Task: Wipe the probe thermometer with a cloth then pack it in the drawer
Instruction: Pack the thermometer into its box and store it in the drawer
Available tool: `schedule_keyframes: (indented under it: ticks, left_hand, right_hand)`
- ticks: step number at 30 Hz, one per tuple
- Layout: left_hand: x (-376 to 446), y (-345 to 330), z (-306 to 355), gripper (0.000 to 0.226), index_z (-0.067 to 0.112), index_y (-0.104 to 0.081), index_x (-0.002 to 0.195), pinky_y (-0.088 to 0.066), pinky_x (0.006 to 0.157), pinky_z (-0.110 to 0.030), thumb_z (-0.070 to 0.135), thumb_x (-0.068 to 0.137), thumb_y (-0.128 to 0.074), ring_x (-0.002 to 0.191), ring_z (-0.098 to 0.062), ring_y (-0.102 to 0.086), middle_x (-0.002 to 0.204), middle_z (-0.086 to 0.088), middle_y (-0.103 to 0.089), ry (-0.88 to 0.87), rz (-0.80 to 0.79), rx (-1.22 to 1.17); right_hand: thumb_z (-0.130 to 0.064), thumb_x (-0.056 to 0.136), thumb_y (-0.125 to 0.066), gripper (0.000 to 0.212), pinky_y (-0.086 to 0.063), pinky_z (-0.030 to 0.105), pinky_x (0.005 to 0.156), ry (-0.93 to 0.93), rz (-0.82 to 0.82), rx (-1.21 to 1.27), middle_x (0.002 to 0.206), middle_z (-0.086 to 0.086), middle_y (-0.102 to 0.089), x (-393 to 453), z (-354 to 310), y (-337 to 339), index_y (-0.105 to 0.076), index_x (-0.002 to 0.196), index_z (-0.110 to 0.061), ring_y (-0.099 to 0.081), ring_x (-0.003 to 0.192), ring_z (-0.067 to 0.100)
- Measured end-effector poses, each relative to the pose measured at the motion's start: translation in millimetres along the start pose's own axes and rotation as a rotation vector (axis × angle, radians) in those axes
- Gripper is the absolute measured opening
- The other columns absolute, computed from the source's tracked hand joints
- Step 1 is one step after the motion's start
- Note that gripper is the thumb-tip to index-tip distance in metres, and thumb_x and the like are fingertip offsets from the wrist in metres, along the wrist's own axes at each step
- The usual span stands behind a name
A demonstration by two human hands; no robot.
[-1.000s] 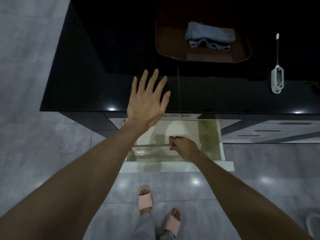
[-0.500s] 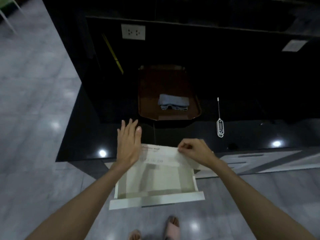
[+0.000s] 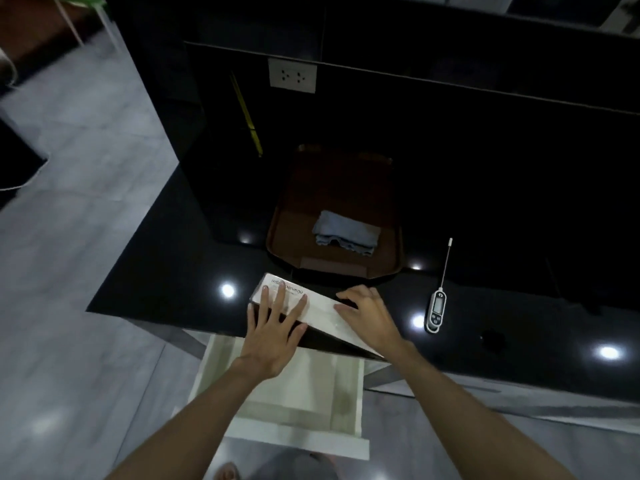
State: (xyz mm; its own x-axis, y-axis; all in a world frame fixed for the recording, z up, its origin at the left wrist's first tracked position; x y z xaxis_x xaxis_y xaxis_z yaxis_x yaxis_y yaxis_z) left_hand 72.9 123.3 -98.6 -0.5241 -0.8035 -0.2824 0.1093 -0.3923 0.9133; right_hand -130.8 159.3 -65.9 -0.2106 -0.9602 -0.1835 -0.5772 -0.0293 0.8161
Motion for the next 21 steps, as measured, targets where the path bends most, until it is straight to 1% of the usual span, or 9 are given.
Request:
schedule_keyframes:
  ticks: [3,5,9,12,14,16,18,20,21]
  left_hand:
    - [-0.8,3.1,-0.2,0.074,0.045,0.014,0.144,0.010,0.116,-0.053,0.067,0.074,0.022,0.136,-0.025,0.038,0.151,-0.001,0.035,0.007,-0.001,0.020]
    - [-4.1,7.4,3.4,0.073,0.043,0.013,0.145,0.012,0.115,-0.052,0.066,0.076,0.017,0.137,-0.026,0.037,0.152,-0.002,0.035,0.027,0.004,0.004]
    - [-18.1,19.7,14.7,0.068,0.042,0.014,0.146,0.019,0.112,-0.046,0.064,0.082,0.008,0.136,-0.023,0.040,0.151,0.002,0.038,0.055,0.043,-0.054]
    - [-30.0,29.0,21.1,0.061,0.043,0.014,0.145,0.020,0.111,-0.043,0.061,0.090,-0.004,0.139,-0.020,0.038,0.151,0.006,0.037,0.061,0.112,-0.132]
    - [-34.8,35.9,26.3,0.061,0.042,0.015,0.146,0.020,0.111,-0.041,0.056,0.094,-0.013,0.140,-0.019,0.038,0.151,0.008,0.037,0.063,0.161,-0.215]
    - [-35.7,43.8,36.2,0.064,0.038,0.019,0.147,0.019,0.112,-0.038,0.051,0.099,-0.021,0.138,-0.015,0.040,0.150,0.009,0.040,0.071,0.191,-0.345]
    - [-28.8,52.2,48.6,0.070,0.036,0.020,0.148,0.013,0.116,-0.038,0.052,0.099,-0.027,0.140,-0.011,0.035,0.151,0.011,0.039,0.111,0.179,-0.583]
    - [-14.4,64.2,63.1,0.075,0.038,0.015,0.149,0.003,0.121,-0.042,0.060,0.095,-0.031,0.146,-0.012,0.020,0.158,0.011,0.024,0.171,0.081,-0.919]
    - [-4.6,70.2,70.2,0.075,0.039,0.009,0.151,-0.004,0.121,-0.043,0.064,0.093,-0.032,0.149,-0.015,0.008,0.162,0.010,0.009,0.211,0.027,-1.087]
  right_hand:
    - [-0.046,0.083,-0.066,0.048,-0.036,0.032,0.099,0.150,-0.083,-0.226,0.127,-0.006,-0.054,-11.9,9.4,3.8,-0.062,0.122,-0.018,-0.044,0.117,0.018]
    - [-0.041,0.082,-0.068,0.046,-0.039,0.036,0.100,0.196,-0.099,-0.278,0.130,-0.004,-0.053,-17.0,13.8,6.0,-0.062,0.120,-0.015,-0.044,0.120,0.021]
    - [-0.029,0.080,-0.071,0.035,-0.046,0.041,0.096,0.270,-0.015,-0.199,0.127,0.001,-0.056,-22.1,8.0,11.9,-0.063,0.110,-0.011,-0.049,0.115,0.025]
    - [-0.028,0.082,-0.069,0.034,-0.045,0.040,0.096,0.278,0.045,-0.127,0.129,0.001,-0.056,-28.0,1.7,22.9,-0.060,0.111,-0.014,-0.050,0.115,0.024]
    - [-0.029,0.083,-0.068,0.033,-0.046,0.038,0.089,0.262,0.102,-0.070,0.118,-0.005,-0.060,-32.2,-3.0,32.7,-0.057,0.111,-0.019,-0.053,0.106,0.021]
    - [-0.032,0.082,-0.069,0.035,-0.047,0.030,0.080,0.194,0.131,0.008,0.107,-0.013,-0.056,-34.4,-7.0,41.1,-0.052,0.111,-0.026,-0.053,0.095,0.010]
    - [-0.035,0.079,-0.072,0.047,-0.045,0.025,0.072,0.098,0.116,0.072,0.107,-0.018,-0.051,-34.1,-12.5,47.9,-0.043,0.117,-0.031,-0.053,0.087,0.003]
    - [-0.035,0.081,-0.071,0.056,-0.045,0.027,0.070,0.063,0.087,-0.014,0.111,-0.015,-0.051,-32.7,-18.3,51.0,-0.037,0.125,-0.032,-0.059,0.087,0.008]
    - [-0.033,0.083,-0.069,0.054,-0.046,0.030,0.071,0.083,0.081,-0.111,0.114,-0.013,-0.052,-33.1,-21.6,51.2,-0.038,0.127,-0.032,-0.061,0.093,0.012]
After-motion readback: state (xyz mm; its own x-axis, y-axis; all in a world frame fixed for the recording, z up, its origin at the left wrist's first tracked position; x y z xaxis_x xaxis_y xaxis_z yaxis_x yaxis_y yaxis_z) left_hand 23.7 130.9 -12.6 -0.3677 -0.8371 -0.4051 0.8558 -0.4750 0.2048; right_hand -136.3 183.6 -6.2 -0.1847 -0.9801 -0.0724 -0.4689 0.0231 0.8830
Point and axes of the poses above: each hand's wrist, its own x-axis towards the middle knuckle, its own y-axis out of the back of the hand, z = x × y, the point moved 2 cm from there along x, towards the middle knuckle
